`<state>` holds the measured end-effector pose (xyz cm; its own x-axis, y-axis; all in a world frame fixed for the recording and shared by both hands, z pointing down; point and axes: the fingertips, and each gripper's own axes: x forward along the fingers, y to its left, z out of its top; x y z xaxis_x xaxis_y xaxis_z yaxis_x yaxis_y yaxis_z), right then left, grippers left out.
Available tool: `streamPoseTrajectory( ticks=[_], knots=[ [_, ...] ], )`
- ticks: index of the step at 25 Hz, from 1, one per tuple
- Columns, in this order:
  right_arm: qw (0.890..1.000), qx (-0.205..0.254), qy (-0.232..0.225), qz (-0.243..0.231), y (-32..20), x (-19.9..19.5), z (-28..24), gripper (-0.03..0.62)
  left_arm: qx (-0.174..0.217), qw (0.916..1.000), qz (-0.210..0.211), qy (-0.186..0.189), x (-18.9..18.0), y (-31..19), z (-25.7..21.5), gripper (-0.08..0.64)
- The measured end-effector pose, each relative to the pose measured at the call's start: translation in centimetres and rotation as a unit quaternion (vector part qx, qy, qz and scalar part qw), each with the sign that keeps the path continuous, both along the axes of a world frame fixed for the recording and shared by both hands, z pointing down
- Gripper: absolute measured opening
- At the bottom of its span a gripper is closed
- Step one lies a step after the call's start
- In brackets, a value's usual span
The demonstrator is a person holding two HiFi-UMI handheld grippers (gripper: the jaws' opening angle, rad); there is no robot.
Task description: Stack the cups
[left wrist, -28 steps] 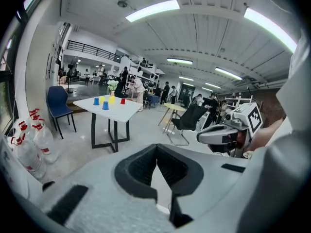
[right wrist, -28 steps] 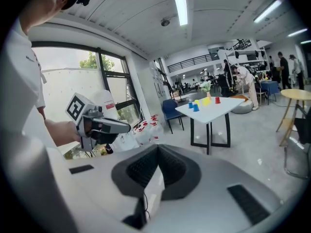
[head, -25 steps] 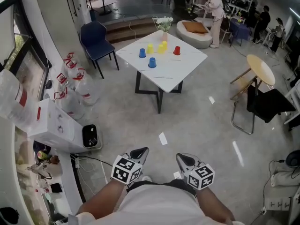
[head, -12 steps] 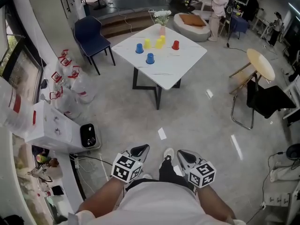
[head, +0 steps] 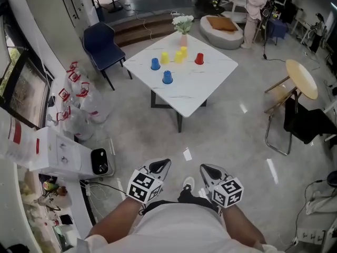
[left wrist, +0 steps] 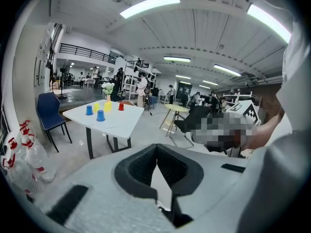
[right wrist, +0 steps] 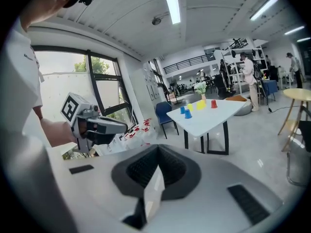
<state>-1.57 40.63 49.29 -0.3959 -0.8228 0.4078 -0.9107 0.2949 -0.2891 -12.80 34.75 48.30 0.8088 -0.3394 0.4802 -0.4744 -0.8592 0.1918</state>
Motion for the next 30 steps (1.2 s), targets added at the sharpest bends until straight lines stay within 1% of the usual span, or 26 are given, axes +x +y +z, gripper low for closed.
streamPoseTrajectory(
  ticks=[4,7,9,15,20,23,27,30],
  knots=[
    [1.0,0.004,0.0,-0.016,-3.8,2.9,-0.6,0.006,0.004,0.9999,-0.013,-0.001,3.0,-3.3,-0.7,0.009],
    [1.0,0.005,0.0,-0.025,-6.2,5.1,-0.8,0.006,-0.002,0.9995,-0.03,-0.008,4.5,-5.4,-0.5,0.009],
    [1.0,0.007,-0.003,-0.031,-7.6,6.5,-0.7,0.006,-0.006,0.9992,-0.037,-0.012,5.5,-6.5,-0.2,0.009],
    [0.999,0.008,-0.009,-0.044,-10.9,10.0,0.2,0.006,0.002,0.9981,-0.059,-0.018,8.4,-9.6,-0.1,0.009],
    [0.999,0.004,-0.016,-0.05,-12.1,11.0,0.5,0.006,-0.003,0.9974,-0.064,-0.035,8.7,-10.5,0.3,0.009],
    [0.999,-0.001,-0.017,-0.048,-13.2,11.4,0.9,0.006,-0.012,0.9972,-0.065,-0.036,9.1,-11.3,0.9,0.009],
    [0.999,-0.005,-0.017,-0.046,-14.7,11.4,1.6,0.006,-0.018,0.9979,-0.051,-0.036,10.1,-12.8,1.9,0.009],
    [0.999,-0.007,-0.014,-0.042,-16.2,11.6,1.7,0.006,-0.021,0.9984,-0.043,-0.03,11.0,-14.8,2.1,0.009]
  ],
)
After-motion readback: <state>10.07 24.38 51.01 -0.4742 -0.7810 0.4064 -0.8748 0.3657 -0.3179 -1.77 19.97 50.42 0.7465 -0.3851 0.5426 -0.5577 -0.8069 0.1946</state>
